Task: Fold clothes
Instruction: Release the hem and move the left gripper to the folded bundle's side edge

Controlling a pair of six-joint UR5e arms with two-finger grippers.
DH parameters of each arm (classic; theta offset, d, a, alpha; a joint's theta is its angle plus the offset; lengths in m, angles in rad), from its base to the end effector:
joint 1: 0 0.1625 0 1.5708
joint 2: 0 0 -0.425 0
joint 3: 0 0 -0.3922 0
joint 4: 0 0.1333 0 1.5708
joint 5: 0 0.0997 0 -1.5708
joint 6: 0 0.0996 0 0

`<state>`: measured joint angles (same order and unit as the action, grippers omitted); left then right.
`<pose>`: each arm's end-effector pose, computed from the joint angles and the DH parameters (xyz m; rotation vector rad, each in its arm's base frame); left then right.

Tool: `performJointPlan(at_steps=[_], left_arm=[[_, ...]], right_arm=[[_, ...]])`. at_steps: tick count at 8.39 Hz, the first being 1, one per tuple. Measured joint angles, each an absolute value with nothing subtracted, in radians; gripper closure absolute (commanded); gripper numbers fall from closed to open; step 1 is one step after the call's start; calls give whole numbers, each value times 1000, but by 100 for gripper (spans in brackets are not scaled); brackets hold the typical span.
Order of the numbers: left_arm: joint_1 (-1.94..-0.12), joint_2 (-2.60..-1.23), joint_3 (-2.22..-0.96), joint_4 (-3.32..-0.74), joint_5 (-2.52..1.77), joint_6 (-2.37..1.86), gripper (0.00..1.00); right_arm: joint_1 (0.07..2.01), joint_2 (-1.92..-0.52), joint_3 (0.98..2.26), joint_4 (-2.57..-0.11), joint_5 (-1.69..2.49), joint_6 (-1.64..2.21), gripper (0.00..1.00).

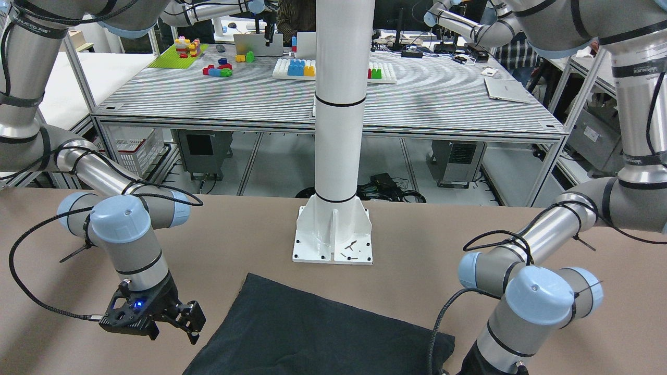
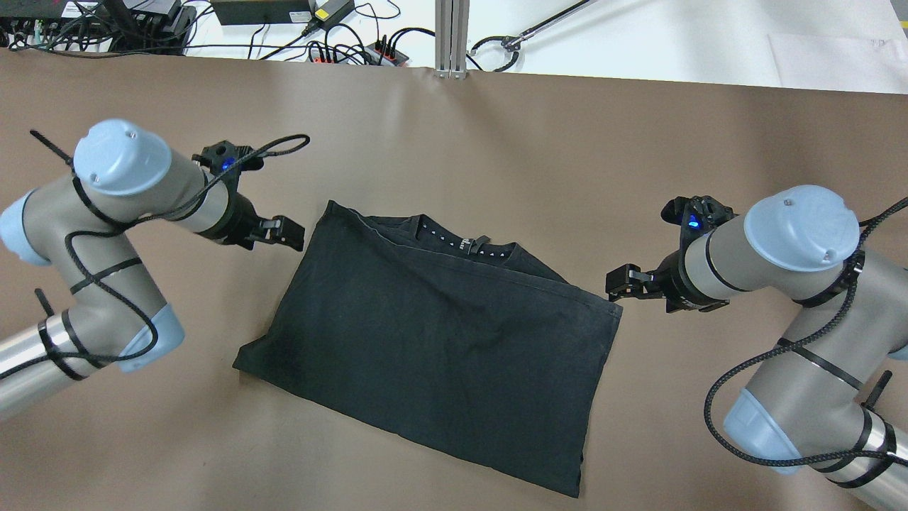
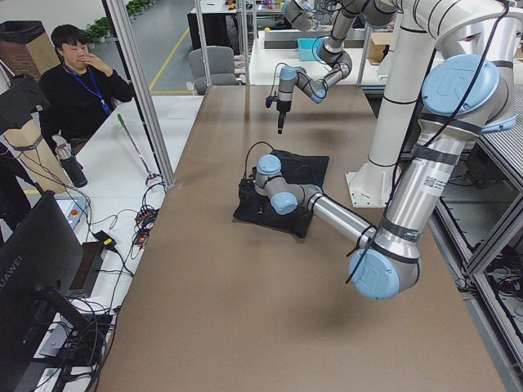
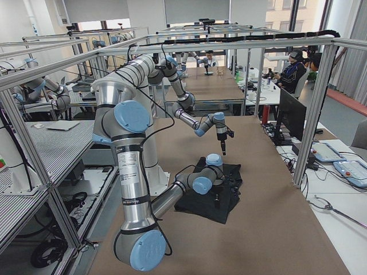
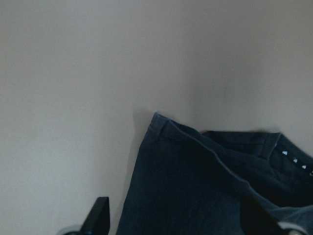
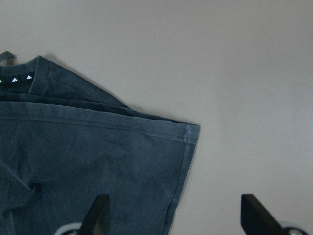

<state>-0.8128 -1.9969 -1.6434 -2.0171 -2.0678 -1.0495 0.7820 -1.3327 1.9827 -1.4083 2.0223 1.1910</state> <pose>0.3842 -0.5306 0.3324 0.2109 1.0082 -0.0305 -0.3241 -0.4486 0.3274 0.0818 -0.9014 0.1911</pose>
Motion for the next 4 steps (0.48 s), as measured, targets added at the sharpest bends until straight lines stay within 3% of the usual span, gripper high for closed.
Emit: performJointPlan(at_steps=[4], left_arm=[[-704, -1863, -1649, -2173, -2057, -1043, 6]], right_arm=[[781, -1332, 1981, -1408, 2013, 1190, 6]])
